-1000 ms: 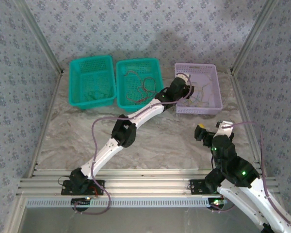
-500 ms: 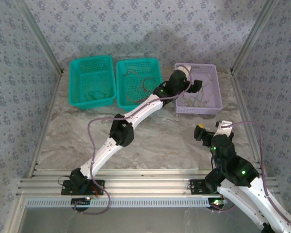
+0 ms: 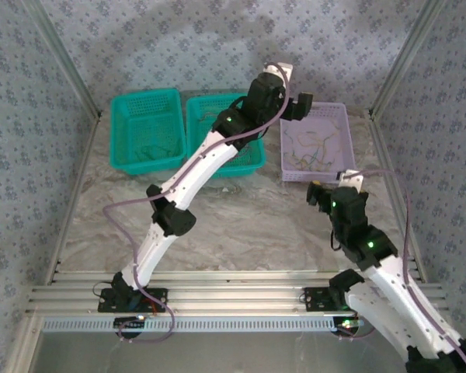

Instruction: Untangle the cables

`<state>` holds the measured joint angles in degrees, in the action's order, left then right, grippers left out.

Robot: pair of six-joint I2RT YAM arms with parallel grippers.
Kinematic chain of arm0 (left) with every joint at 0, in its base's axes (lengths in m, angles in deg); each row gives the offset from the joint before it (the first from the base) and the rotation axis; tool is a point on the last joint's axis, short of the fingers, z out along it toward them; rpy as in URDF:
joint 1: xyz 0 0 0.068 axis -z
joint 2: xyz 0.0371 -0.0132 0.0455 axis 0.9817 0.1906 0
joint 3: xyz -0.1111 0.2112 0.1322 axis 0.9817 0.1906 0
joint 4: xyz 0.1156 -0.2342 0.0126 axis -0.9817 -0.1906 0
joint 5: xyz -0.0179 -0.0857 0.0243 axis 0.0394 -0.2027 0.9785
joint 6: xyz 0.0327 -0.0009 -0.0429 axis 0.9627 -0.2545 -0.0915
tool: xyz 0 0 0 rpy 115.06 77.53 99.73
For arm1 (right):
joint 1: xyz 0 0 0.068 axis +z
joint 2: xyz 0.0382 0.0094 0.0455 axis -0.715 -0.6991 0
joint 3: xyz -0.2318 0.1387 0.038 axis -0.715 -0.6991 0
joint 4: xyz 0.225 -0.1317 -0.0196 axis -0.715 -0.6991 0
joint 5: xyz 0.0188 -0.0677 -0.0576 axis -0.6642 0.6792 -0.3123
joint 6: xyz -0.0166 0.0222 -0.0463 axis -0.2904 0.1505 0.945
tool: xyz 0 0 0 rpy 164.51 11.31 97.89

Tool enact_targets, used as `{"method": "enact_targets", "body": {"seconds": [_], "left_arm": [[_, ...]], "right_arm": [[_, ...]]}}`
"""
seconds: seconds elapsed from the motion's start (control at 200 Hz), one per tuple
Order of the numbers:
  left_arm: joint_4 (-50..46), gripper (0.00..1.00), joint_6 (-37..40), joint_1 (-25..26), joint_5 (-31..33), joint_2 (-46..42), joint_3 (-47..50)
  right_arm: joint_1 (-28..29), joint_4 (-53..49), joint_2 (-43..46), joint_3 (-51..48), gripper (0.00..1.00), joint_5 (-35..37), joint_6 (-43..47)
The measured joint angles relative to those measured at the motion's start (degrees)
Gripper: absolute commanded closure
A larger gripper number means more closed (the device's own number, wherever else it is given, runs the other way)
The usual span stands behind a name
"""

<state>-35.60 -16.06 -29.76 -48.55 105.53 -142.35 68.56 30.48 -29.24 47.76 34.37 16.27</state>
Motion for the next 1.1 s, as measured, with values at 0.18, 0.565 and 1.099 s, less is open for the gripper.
{"method": "enact_targets", "body": {"seconds": [0.18, 0.565, 1.099], "left_arm": [[-1.57, 0.00, 0.00, -0.17, 4.70, -11.10, 20.31], [11.43, 0.00, -0.24, -6.88, 11.34, -46.58, 74.64], [19.23, 0.00, -3.21, -29.07, 19.43, -82.16, 121.81]], "right_arm": [[-15.17, 9.97, -9.60, -0.17, 0.00, -4.02, 1.36], [-26.27, 29.94, -26.56, -7.26, 0.00, -6.29, 2.58], [-23.17, 56.24, -46.40, -12.13, 0.00, -6.05, 12.37]]}}
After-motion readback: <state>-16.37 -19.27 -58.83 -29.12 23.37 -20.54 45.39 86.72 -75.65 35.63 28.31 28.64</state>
